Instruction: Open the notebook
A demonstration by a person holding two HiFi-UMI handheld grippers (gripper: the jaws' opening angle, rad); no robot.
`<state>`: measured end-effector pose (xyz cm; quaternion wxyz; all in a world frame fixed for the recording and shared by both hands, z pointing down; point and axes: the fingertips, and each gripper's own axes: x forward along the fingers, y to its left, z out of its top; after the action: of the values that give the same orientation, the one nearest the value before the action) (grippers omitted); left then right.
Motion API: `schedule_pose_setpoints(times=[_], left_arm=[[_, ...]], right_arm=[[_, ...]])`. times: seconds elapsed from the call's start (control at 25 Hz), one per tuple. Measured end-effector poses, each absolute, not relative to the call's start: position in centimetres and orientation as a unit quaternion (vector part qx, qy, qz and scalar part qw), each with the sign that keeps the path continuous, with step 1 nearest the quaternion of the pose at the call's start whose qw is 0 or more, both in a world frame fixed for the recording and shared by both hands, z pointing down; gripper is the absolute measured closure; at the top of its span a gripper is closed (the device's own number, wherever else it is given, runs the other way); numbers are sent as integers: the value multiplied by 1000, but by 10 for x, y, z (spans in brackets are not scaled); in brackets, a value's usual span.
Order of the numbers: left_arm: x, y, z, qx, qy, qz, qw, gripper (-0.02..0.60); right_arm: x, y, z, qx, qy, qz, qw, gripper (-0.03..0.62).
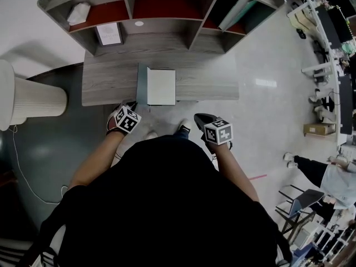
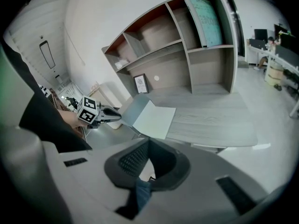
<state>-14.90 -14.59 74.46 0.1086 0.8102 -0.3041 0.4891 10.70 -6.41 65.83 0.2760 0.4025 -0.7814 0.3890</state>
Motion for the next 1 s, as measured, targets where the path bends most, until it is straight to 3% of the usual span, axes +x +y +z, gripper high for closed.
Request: schedule_pose_setpoints(times=[0.4, 1.0], left_arm=[[-177, -148, 760, 797, -330, 483, 150, 555], [-190, -139, 753, 798, -337, 475, 156, 555]], right_arm=[[107, -57, 654, 410, -779, 385, 278, 592], [112, -60, 638, 422, -783, 366, 274, 592]])
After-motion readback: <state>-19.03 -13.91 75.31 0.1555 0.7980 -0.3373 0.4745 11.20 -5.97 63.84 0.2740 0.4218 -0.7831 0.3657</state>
